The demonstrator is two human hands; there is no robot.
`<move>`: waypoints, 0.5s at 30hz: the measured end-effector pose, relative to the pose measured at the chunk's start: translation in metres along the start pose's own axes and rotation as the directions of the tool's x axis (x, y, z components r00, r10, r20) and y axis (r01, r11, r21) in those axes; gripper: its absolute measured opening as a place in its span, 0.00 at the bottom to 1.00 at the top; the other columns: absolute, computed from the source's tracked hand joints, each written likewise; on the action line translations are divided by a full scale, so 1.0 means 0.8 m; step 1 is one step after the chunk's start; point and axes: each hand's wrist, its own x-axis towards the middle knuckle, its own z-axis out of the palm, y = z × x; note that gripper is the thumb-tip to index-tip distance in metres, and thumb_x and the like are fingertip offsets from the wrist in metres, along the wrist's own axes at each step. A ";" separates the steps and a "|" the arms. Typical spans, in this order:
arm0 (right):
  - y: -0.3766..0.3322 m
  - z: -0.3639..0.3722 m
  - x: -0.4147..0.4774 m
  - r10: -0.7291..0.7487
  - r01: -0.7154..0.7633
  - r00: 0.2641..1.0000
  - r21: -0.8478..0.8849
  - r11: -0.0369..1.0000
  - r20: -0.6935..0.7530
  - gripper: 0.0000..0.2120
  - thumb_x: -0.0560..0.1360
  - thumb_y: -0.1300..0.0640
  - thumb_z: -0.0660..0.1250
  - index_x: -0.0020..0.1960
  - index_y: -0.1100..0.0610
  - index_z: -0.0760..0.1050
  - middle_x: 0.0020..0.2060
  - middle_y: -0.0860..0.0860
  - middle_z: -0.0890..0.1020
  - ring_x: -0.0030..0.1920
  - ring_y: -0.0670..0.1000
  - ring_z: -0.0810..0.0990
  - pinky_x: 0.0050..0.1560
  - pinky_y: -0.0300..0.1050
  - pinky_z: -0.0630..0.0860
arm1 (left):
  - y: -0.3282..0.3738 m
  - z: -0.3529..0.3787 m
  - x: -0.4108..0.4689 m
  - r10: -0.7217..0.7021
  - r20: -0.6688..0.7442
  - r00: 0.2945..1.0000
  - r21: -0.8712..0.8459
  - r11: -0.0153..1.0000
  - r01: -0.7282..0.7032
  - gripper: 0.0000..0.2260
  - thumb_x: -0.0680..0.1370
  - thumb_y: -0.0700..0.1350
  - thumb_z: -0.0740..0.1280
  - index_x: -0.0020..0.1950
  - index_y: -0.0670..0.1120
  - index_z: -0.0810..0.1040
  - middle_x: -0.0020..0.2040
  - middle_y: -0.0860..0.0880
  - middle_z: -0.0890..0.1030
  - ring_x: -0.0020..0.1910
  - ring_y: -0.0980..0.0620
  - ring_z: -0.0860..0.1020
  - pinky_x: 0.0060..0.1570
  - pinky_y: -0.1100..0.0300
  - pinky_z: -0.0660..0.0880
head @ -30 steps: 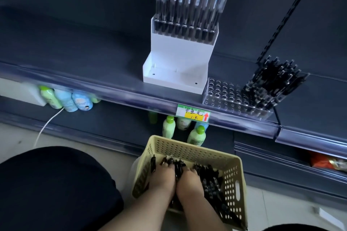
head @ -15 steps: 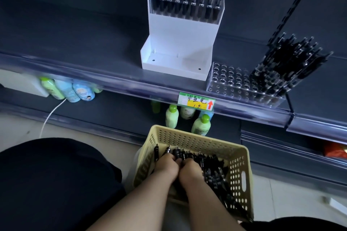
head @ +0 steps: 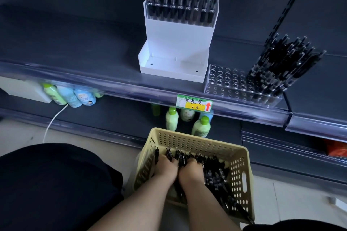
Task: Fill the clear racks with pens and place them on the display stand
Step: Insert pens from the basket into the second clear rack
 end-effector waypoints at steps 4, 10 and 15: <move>0.004 0.001 0.006 -0.026 0.026 0.997 0.010 1.000 0.074 0.16 0.77 0.54 0.61 0.63 0.58 0.73 0.61 0.57 0.77 0.61 0.57 0.74 0.60 0.45 0.70 | -0.001 0.005 0.002 0.003 0.024 1.000 -0.036 0.999 -0.002 0.14 0.78 0.46 0.62 0.60 0.40 0.72 0.59 0.39 0.78 0.58 0.42 0.76 0.52 0.59 0.70; 0.010 0.000 0.006 -0.081 0.080 0.997 0.079 0.994 0.006 0.12 0.75 0.54 0.65 0.58 0.56 0.75 0.56 0.54 0.79 0.58 0.54 0.76 0.53 0.39 0.70 | -0.007 -0.002 0.005 0.049 -0.017 0.999 -0.060 0.997 -0.050 0.07 0.76 0.46 0.64 0.51 0.44 0.73 0.52 0.42 0.80 0.52 0.43 0.78 0.47 0.60 0.70; 0.003 -0.008 -0.003 -0.174 0.176 0.984 0.043 0.983 -0.045 0.10 0.75 0.55 0.64 0.54 0.57 0.77 0.52 0.53 0.82 0.54 0.53 0.78 0.47 0.37 0.69 | -0.007 -0.009 -0.001 0.140 -0.078 0.987 -0.092 0.985 -0.147 0.06 0.76 0.45 0.65 0.50 0.44 0.72 0.51 0.42 0.81 0.50 0.44 0.78 0.43 0.62 0.67</move>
